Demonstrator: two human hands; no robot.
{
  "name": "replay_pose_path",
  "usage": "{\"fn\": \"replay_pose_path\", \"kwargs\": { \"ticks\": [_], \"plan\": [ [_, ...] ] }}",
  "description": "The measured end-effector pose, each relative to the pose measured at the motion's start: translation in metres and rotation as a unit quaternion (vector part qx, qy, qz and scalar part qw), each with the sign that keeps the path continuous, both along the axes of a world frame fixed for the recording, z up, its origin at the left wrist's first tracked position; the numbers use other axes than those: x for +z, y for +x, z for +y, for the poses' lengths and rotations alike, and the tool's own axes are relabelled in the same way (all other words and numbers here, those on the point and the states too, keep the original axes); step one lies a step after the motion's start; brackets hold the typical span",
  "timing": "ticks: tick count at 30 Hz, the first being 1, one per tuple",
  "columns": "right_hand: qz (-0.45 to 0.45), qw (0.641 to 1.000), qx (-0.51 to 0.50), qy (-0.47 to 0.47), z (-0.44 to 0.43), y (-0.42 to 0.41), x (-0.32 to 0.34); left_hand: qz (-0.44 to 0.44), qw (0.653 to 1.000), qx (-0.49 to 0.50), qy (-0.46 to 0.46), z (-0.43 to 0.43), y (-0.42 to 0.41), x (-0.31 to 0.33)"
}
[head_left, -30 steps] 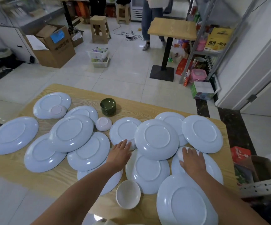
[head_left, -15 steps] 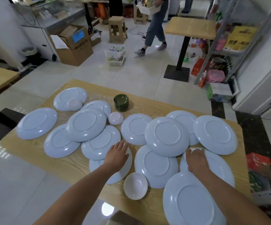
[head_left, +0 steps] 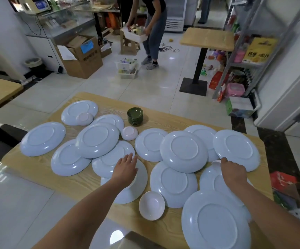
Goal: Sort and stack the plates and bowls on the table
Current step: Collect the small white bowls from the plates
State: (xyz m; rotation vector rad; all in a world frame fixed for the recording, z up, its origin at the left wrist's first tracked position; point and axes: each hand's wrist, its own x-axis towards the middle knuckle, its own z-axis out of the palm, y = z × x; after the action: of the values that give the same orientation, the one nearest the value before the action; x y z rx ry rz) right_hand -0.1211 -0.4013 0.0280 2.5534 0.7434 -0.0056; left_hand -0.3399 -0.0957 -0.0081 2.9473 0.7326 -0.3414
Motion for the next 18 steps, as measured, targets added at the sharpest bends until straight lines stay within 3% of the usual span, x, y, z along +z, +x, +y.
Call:
{"fn": "replay_pose_path", "kwargs": {
  "ticks": [3, 8, 10, 13, 15, 18],
  "plan": [
    [0.022, 0.999, -0.036, 0.003, 0.0, -0.006, 0.004, -0.002, 1.0, 0.002, 0.001, 0.013, 0.0, 0.002],
    [0.058, 0.989, -0.093, 0.103, 0.018, -0.023, 0.017, 0.018, 1.0, 0.01, 0.014, 0.045, 0.011, 0.006],
    [0.111, 0.965, -0.111, 0.21, 0.026, -0.036, 0.017, 0.016, 1.0, 0.011, 0.018, 0.059, 0.02, 0.007],
    [0.259, 0.895, -0.161, 0.325, 0.039, -0.073, 0.015, 0.011, 1.0, 0.007, 0.012, 0.079, 0.035, 0.008],
    [0.32, 0.859, -0.183, 0.357, 0.053, -0.104, 0.006, 0.008, 1.0, 0.001, -0.001, 0.091, 0.046, 0.007],
    [0.339, 0.848, -0.217, 0.345, 0.073, -0.142, -0.016, 0.004, 1.0, -0.009, -0.014, 0.111, 0.06, 0.003]
  ]
}}
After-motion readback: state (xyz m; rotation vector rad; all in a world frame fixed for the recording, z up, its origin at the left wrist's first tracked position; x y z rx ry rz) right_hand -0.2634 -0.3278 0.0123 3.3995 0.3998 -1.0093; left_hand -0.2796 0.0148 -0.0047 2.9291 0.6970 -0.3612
